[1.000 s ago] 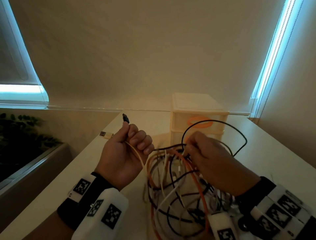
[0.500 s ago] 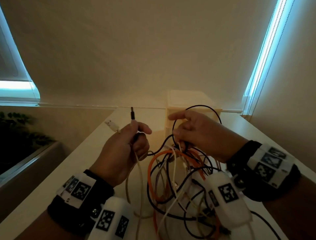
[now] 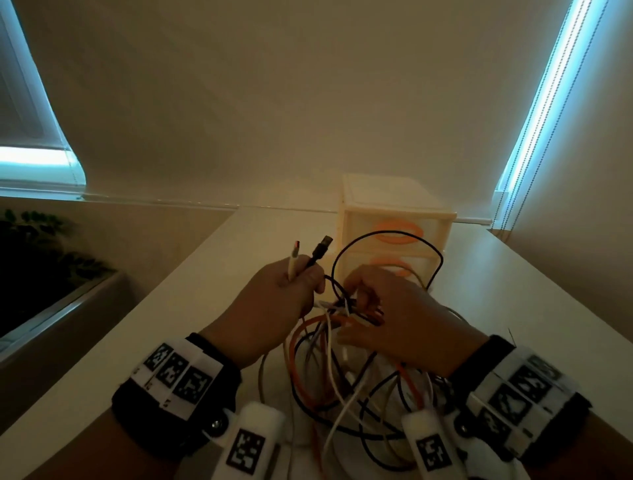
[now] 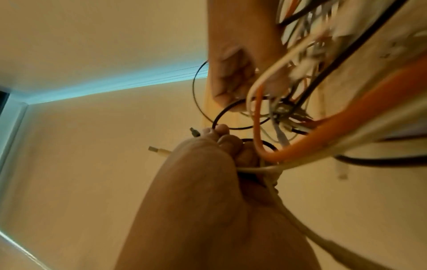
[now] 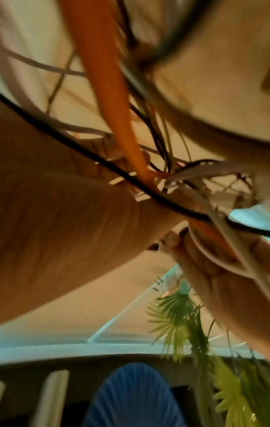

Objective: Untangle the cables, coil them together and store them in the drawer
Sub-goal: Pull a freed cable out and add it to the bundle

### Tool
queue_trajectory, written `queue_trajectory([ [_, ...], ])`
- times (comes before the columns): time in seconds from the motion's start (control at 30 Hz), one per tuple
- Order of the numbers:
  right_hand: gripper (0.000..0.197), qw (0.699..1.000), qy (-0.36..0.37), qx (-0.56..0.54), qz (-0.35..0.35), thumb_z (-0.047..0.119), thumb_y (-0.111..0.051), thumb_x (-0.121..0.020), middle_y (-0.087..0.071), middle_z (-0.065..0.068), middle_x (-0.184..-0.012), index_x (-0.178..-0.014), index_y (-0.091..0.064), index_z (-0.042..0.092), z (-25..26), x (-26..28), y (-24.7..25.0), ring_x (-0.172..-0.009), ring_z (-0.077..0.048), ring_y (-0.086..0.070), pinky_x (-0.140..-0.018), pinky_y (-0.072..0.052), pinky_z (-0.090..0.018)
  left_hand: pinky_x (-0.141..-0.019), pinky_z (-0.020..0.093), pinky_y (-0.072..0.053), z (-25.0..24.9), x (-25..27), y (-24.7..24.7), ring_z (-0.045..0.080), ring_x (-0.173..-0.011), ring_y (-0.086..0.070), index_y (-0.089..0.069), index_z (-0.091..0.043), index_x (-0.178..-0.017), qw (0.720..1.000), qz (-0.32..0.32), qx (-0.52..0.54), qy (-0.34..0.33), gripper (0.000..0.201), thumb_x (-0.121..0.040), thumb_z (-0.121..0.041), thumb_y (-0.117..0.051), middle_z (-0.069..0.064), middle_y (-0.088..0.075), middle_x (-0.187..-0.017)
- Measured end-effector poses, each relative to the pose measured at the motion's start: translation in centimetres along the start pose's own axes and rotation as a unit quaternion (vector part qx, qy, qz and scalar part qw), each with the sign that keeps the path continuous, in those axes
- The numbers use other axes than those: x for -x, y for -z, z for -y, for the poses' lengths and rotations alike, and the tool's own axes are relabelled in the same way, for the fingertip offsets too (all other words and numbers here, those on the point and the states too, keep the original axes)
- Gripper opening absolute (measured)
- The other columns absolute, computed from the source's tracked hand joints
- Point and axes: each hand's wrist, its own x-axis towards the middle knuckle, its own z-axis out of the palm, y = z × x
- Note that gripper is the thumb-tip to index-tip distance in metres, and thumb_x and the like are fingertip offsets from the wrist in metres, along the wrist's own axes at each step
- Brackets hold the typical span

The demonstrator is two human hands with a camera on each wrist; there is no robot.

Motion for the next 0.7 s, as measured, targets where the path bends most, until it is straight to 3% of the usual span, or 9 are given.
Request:
queue_trajectory([
  [0.07,0.041,0.998,-0.003,0.047,0.035,0.047,-0.076,-0.083,-0.059,0.019,-0.103,-0.117,-0.054,0.042,-0.8,0.6,0.2,-0.091,0.000,-0.057,-0.079,-0.054,-0.027,-0.047,0.020,-0.030,0.1,-0.1,0.2,0.010,-0.047,-0.032,-0.059,-0.006,-0.085,1.000,-0.016,0.022,-0.002,0.033,-0.107,-0.026,-0.045,-0.008,-0.038,-0.051],
  [0.17,0.036,0.997,0.003,0.076,0.014,0.040,-0.072,-0.089,-0.056,0.038,-0.094,-0.119,-0.054,0.049,-1.8,0.9,1.7,-0.083,0.012,-0.055,-0.066,-0.043,-0.015,-0.047,0.026,-0.023,0.2,-0.6,1.2,0.013,-0.048,-0.026,-0.056,-0.009,-0.081,0.990,-0.051,0.133,-0.006,0.033,-0.108,-0.024,-0.044,-0.005,-0.033,-0.052],
  [0.27,0.033,0.993,0.025,0.113,-0.018,0.030,-0.068,-0.093,-0.049,0.050,-0.090,-0.119,-0.057,0.046,-1.7,1.5,3.5,-0.078,0.016,-0.053,-0.061,-0.035,-0.012,-0.048,0.027,-0.020,0.3,-1.2,2.2,0.013,-0.049,-0.023,-0.055,-0.012,-0.080,0.974,-0.099,0.203,-0.002,0.033,-0.108,-0.022,-0.041,-0.003,-0.029,-0.054],
  [0.33,0.028,0.989,0.025,0.135,-0.046,0.028,-0.066,-0.095,-0.052,0.044,-0.084,-0.118,-0.060,0.042,-1.9,1.9,4.4,-0.077,0.015,-0.053,-0.058,-0.033,-0.012,-0.046,0.023,-0.023,0.1,-1.5,2.9,0.011,-0.047,-0.025,-0.054,-0.013,-0.081,0.961,-0.132,0.241,-0.008,0.033,-0.109,-0.022,-0.040,-0.003,-0.030,-0.054],
  [0.43,0.020,0.985,-0.010,0.154,-0.073,0.023,-0.068,-0.094,-0.049,0.018,-0.061,-0.109,-0.064,0.035,-3.4,2.8,5.8,-0.069,0.010,-0.054,-0.051,-0.037,-0.015,-0.041,0.019,-0.026,0.1,-2.2,5.4,0.006,-0.043,-0.028,-0.052,-0.017,-0.080,0.922,-0.199,0.332,0.005,0.034,-0.109,-0.027,-0.038,-0.008,-0.031,-0.050],
  [0.53,0.017,0.986,-0.060,0.139,-0.071,0.024,-0.068,-0.094,-0.051,0.015,-0.065,-0.106,-0.066,0.035,-4.7,3.6,6.7,-0.072,0.010,-0.057,-0.054,-0.039,-0.013,-0.042,0.019,-0.028,0.9,-2.5,7.4,0.006,-0.044,-0.028,-0.051,-0.020,-0.079,0.895,-0.238,0.374,0.042,0.035,-0.109,-0.033,-0.038,-0.011,-0.028,-0.049],
  [0.63,0.015,0.984,-0.091,0.131,-0.074,0.029,-0.070,-0.092,-0.053,0.014,-0.067,-0.105,-0.065,0.036,-4.9,3.5,6.4,-0.070,0.015,-0.055,-0.058,-0.036,-0.014,-0.043,0.019,-0.031,0.7,-2.1,5.9,0.008,-0.045,-0.028,-0.051,-0.020,-0.080,0.909,-0.174,0.376,0.050,0.033,-0.108,-0.032,-0.037,-0.010,-0.026,-0.049],
  [0.7,0.024,0.989,-0.087,0.095,-0.074,0.033,-0.074,-0.088,-0.059,0.011,-0.076,-0.109,-0.065,0.040,-4.3,3.3,6.2,-0.071,0.006,-0.060,-0.061,-0.044,-0.018,-0.044,0.021,-0.027,0.2,-1.7,4.1,0.011,-0.046,-0.026,-0.051,-0.017,-0.082,0.931,-0.116,0.343,0.037,0.032,-0.108,-0.028,-0.036,-0.007,-0.025,-0.051],
])
